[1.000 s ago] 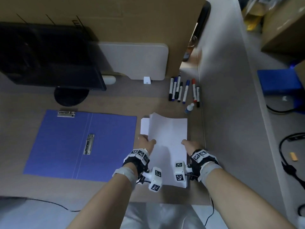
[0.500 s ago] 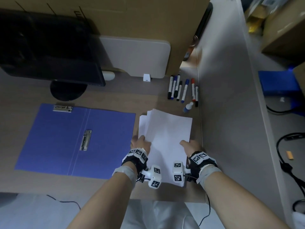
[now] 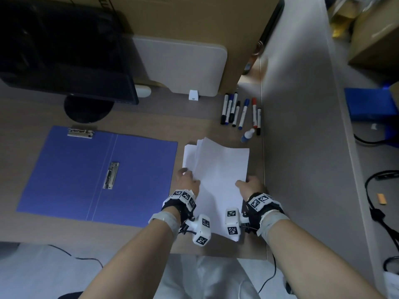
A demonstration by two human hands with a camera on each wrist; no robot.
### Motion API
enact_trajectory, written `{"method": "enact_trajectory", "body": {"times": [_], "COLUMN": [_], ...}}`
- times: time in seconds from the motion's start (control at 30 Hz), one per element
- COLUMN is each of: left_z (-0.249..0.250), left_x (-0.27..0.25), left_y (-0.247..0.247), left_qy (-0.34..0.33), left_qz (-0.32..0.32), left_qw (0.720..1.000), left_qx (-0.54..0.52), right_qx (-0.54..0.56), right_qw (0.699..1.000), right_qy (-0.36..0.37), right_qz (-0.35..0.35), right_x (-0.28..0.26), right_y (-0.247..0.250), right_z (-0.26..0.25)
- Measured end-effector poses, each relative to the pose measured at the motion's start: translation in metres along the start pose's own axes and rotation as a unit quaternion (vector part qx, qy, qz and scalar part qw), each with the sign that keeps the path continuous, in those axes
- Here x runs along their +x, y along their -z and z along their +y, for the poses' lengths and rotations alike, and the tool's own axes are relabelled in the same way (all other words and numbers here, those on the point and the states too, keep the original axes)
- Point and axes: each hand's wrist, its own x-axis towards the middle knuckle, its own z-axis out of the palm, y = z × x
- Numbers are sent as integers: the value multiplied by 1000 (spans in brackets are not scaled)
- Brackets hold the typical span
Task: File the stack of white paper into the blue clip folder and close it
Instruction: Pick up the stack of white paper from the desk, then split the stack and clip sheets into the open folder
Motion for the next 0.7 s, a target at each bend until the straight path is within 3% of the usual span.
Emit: {"method": "enact_trajectory", "body": {"times": [0.13,0.2,0.37,0.57,0.7], "left_z": [4,13,44,47,41], "left_x": [-6,-14,-35,-57,-58], "left_y": [8,25,91,163,209], "left_qy": [-11,-10,-93,-92,-78], "left_qz": [-58,-53,-11,99,134], "left_qw": [988,978,965,932,897], "left_qx": [-145,-200,-244,-336,-415], "right_qx": [77,101,188,157,242], "right_qw": [996,994,980,974,947], "right_qy": [-23,-16,38,125,175], "right_qz": [31,34,-50,-107,-116], "right_x": [-5,-8,-33,-66,-103], "right_y": [4,9,15,-5,-30], "right_z": [-10,-20,-69,-140,-182]}}
